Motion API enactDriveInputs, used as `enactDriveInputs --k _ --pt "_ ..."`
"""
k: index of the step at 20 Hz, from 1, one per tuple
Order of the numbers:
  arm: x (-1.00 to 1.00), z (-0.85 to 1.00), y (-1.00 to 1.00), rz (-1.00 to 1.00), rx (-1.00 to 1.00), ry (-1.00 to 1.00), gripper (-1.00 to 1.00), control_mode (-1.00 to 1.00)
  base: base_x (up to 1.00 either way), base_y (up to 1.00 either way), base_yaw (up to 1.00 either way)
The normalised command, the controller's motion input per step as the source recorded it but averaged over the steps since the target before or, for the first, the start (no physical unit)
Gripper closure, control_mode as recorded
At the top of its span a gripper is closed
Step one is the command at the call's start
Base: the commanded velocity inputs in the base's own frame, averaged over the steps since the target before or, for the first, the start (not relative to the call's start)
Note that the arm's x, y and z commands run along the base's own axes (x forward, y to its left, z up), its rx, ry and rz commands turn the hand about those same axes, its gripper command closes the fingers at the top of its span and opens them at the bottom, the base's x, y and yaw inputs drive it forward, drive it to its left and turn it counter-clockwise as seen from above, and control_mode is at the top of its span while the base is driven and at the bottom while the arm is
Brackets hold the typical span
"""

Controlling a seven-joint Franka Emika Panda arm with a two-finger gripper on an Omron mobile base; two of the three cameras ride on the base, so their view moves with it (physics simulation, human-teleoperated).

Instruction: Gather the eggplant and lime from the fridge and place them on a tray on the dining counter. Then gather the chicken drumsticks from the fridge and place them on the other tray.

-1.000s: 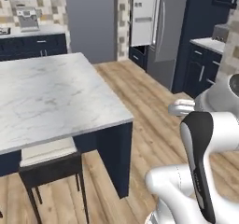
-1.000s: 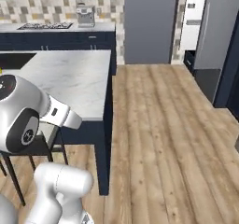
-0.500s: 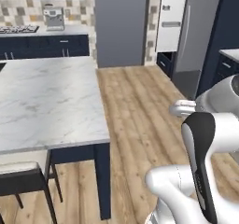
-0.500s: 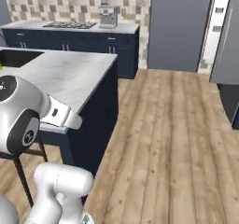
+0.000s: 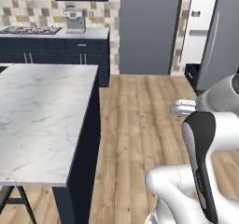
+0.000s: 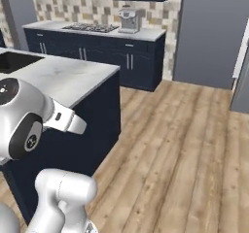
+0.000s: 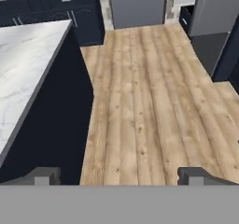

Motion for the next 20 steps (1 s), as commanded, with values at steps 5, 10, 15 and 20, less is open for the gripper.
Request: enactDriveInputs --k 5,10,15,20 --pt "0.0 0.0 0.0 0.0 0.0 0.0 -1.0 1.0 1.0 -0.8 0.39" --pt "0.0 0.0 0.0 0.0 0.0 0.0 -1.0 1.0 1.0 -0.55 -0.01" --pt "0.0 0.0 0.0 0.0 0.0 0.0 -1.0 1.0 0.88 -0.05 -0.5" --pt "0.0 0.0 0.0 0.0 0.0 0.0 -1.0 1.0 0.79 0.0 -0.58"
